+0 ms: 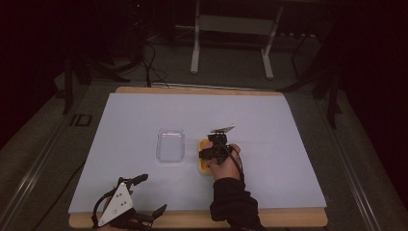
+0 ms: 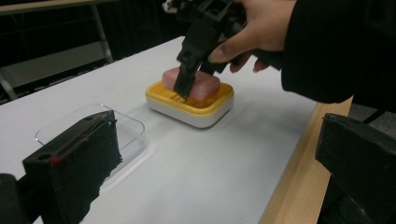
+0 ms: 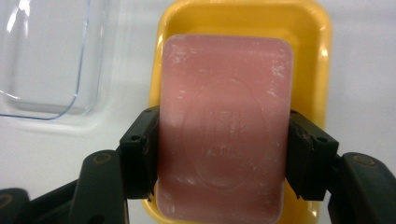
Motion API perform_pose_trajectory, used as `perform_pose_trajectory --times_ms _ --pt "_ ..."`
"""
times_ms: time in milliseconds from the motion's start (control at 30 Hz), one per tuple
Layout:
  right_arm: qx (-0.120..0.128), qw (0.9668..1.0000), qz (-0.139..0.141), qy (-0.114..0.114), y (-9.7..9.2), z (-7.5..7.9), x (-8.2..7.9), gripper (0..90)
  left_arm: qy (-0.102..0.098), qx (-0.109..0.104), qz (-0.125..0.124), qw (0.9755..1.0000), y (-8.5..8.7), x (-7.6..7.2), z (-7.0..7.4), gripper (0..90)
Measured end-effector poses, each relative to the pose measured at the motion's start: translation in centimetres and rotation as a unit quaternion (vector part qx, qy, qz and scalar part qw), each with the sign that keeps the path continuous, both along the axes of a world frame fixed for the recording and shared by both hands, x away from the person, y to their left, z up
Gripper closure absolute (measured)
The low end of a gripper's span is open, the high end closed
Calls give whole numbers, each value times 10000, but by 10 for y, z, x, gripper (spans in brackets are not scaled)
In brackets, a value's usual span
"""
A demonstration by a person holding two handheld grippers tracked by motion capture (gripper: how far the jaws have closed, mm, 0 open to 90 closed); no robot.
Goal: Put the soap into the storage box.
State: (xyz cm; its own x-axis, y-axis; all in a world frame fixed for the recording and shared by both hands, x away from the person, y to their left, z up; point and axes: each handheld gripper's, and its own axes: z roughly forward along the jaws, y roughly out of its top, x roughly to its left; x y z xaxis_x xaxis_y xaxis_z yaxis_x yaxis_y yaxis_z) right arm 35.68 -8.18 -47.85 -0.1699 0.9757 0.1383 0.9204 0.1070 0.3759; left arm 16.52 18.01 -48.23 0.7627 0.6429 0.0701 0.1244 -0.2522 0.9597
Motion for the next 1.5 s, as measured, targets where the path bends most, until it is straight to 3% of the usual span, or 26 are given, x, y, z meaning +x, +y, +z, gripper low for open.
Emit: perform_pose_trajectory --times_ms 233,367,667,867,1067,1100,1133,1167,1233,1267,1433,1500 --pt "-201 9998 -61 51 5 -13 3 371 -4 -1 -12 10000 1 0 0 2" --pt "-115 9999 -120 24 2 -16 3 369 -2 -11 -29 10000 1 0 0 3" --pt "-176 9997 111 149 2 -14 6 360 12 -8 -35 10000 0 0 0 3" --pt "-193 9993 297 -96 4 0 6 272 18 12 -39 10000 0 0 0 2" --pt "-295 9977 550 -251 4 13 5 237 28 26 -77 10000 -1 0 0 3" --pt "-176 9969 712 -283 2 16 5 170 29 25 -81 10000 -1 0 0 3" --pt "-176 9969 712 -283 2 16 5 170 27 27 -83 10000 -1 0 0 3" --pt "-42 9953 886 -379 -1 20 3 135 24 17 -90 10000 -1 0 0 3" --pt "-42 9953 886 -379 -1 20 3 135 21 20 -92 10000 -1 0 0 3" --pt "-32 9913 1202 -541 -7 28 2 132 31 31 -96 9999 -1 0 0 3" --pt "126 9866 1500 -630 -17 36 3 131 34 71 -106 9999 -1 1 -1 3" --pt "49 9836 1675 -660 -19 38 3 132 35 81 -108 9999 -1 1 -1 3"
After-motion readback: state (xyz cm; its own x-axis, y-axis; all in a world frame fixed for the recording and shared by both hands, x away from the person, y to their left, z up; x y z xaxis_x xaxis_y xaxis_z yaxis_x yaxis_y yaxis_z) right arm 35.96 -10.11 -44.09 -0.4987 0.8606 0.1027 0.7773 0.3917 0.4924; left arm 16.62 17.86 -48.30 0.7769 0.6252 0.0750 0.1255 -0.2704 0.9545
